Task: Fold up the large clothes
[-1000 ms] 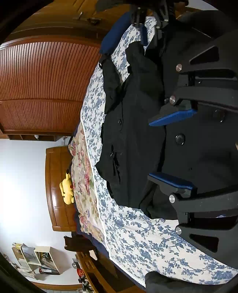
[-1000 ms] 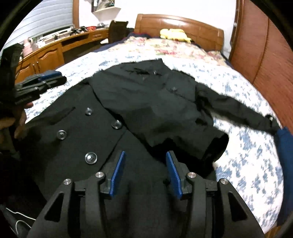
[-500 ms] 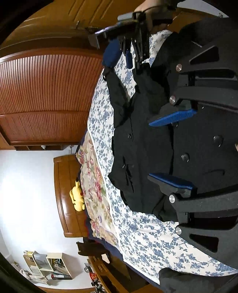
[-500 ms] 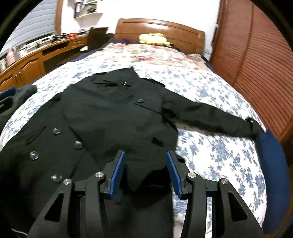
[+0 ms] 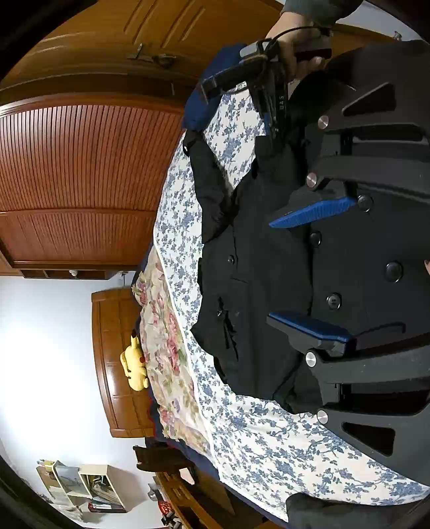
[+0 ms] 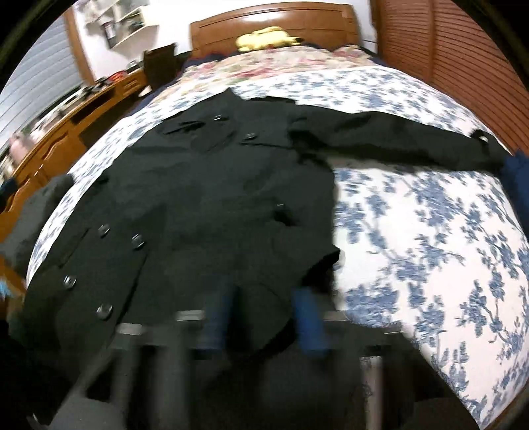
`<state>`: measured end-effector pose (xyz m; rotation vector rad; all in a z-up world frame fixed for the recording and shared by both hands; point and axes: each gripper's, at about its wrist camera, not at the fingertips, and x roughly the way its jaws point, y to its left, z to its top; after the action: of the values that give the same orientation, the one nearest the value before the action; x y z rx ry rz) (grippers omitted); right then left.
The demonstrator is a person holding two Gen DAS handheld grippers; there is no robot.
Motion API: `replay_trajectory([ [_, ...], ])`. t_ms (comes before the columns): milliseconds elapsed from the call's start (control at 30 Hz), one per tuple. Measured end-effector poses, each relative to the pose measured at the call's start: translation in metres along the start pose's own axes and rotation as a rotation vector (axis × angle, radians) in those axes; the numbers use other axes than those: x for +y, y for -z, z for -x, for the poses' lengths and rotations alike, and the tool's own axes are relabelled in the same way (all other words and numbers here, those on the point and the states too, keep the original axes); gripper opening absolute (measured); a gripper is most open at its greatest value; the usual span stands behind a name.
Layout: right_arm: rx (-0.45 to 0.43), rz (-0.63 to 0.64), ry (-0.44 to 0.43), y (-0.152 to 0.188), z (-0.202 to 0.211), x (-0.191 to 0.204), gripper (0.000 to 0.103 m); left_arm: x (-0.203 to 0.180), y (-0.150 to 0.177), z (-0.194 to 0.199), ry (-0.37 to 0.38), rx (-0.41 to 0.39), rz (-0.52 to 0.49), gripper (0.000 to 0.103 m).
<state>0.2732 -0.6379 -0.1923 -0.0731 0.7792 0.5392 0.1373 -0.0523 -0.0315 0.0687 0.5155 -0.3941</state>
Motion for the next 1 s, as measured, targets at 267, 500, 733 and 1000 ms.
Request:
replay_trajectory([
  [267,-0.088,0.04,-0.057,0.019,0.026,0.021,0.003,0.006,0.0,-0.002,0.011,0.008,0.023,0.053],
  [500,-0.174,0.034,0.004,0.026,0.06,0.013,0.006,0.005,0.0,-0.004,0.015,0.009,0.024,0.054],
  [733,-0.217,0.087,0.074,0.029,0.058,0.012,0.058,0.007,-0.001,-0.005,0.019,-0.008,0.043,0.058],
  [1000,-0.142,0.172,0.051,0.016,0.004,0.031,0.059,0.007,-0.005,-0.013,0.033,-0.009,0.06,0.066],
])
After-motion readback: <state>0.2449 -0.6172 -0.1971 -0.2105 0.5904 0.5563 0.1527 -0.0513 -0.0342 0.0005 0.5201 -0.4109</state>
